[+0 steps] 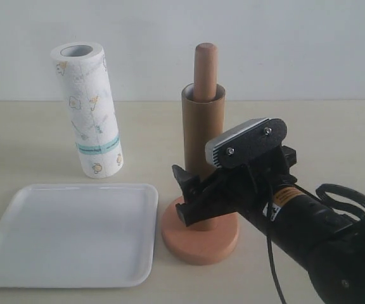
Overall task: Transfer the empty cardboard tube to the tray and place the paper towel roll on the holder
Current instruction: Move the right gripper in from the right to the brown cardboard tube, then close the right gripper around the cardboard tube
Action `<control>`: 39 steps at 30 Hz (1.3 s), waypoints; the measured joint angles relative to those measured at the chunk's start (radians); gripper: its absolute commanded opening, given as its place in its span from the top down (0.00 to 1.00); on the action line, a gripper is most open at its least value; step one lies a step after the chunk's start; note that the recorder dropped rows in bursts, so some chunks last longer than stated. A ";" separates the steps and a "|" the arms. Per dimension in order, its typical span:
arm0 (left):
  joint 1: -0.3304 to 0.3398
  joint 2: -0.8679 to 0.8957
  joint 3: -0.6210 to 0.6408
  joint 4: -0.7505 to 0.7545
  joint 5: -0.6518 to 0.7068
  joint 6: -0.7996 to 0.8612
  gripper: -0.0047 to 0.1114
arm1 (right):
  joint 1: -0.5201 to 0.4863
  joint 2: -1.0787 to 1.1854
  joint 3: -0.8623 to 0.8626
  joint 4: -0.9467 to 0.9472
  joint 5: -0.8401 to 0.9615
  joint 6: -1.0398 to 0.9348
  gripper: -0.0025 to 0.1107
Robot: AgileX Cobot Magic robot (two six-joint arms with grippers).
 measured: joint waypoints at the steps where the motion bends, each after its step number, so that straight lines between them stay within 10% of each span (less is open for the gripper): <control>1: 0.000 0.000 0.000 0.000 0.000 0.000 0.92 | 0.000 0.000 0.000 0.004 -0.003 0.000 0.24; 9: 0.000 0.000 0.000 0.000 0.000 0.000 0.92 | 0.000 0.002 0.000 0.007 -0.017 0.002 0.48; 20: 0.000 0.000 0.000 0.000 0.000 0.000 0.92 | 0.000 0.002 0.000 0.007 -0.017 0.002 0.51; 26: 0.000 0.000 0.000 0.000 0.000 0.000 0.92 | 0.000 0.002 0.000 0.007 -0.017 0.002 0.98; 39: 0.000 0.000 0.000 0.000 0.000 0.000 0.92 | 0.002 -0.087 0.000 -0.034 -0.067 -0.045 0.98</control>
